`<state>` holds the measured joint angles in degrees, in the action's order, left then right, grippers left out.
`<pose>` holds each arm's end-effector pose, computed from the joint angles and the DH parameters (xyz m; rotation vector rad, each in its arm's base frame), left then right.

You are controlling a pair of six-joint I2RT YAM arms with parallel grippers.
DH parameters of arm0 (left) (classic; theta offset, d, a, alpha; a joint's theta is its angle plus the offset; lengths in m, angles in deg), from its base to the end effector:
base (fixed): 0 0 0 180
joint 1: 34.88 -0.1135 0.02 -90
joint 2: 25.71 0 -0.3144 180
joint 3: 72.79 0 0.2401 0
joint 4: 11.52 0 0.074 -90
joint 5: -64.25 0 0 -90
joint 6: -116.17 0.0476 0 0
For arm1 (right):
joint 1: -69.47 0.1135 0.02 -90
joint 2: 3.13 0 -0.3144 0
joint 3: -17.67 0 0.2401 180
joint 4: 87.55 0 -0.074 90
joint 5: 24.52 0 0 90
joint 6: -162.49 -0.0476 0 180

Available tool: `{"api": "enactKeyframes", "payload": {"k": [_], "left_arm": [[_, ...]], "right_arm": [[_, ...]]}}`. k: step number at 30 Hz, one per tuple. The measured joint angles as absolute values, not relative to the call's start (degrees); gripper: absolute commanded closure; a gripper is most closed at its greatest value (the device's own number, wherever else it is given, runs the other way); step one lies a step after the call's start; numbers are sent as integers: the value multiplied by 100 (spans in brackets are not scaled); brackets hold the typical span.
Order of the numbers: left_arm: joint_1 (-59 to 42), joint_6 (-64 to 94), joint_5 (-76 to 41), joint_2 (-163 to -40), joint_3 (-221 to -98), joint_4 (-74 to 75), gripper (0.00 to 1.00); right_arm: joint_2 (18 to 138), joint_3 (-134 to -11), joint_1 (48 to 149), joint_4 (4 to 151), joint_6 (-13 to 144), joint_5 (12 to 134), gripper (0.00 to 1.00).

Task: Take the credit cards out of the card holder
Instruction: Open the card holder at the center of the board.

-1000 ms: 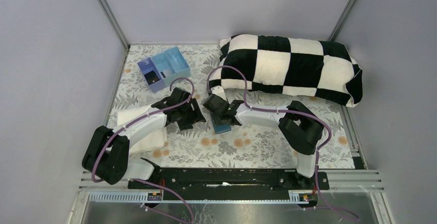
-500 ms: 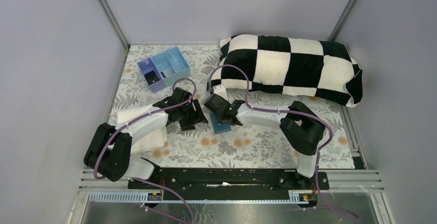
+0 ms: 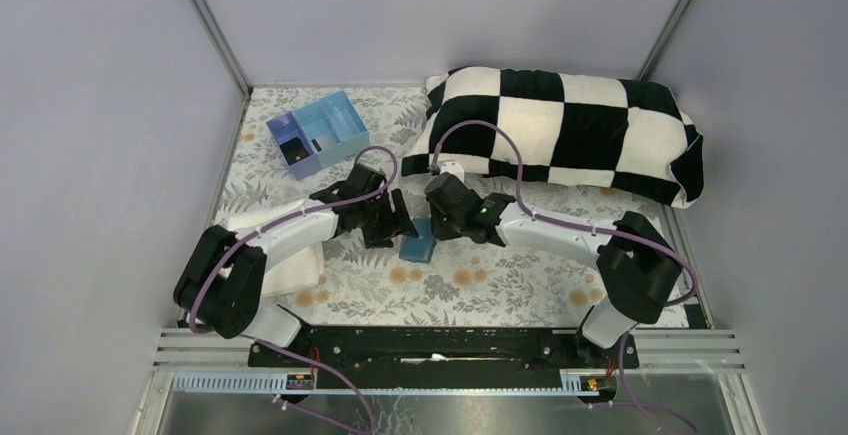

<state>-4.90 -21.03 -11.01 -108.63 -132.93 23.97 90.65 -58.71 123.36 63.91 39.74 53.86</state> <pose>0.2241 -0.1433 0.2304 -0.3133 2.7480 -0.7694 0.2162 0.2801 0.2687 -0.3439 2.3826 0.4897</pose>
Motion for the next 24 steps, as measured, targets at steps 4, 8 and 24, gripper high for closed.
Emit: {"api": "enactKeyframes", "payload": {"k": [4, 8, 24], "left_arm": [[-326, -2074, -1077, -11025, -13429, 2346, 29], [-285, -2026, -1055, -11110, -13484, 2336, 29], [-285, -1366, -1208, -10915, -14131, 2738, 28]], "right_arm": [[8769, -5480, 11962, 6695, 3740, 5828, 100], [8505, -4818, 11481, 7016, 3484, 6256, 100], [7537, -4450, 11271, 7447, 3198, 7124, 100]]}}
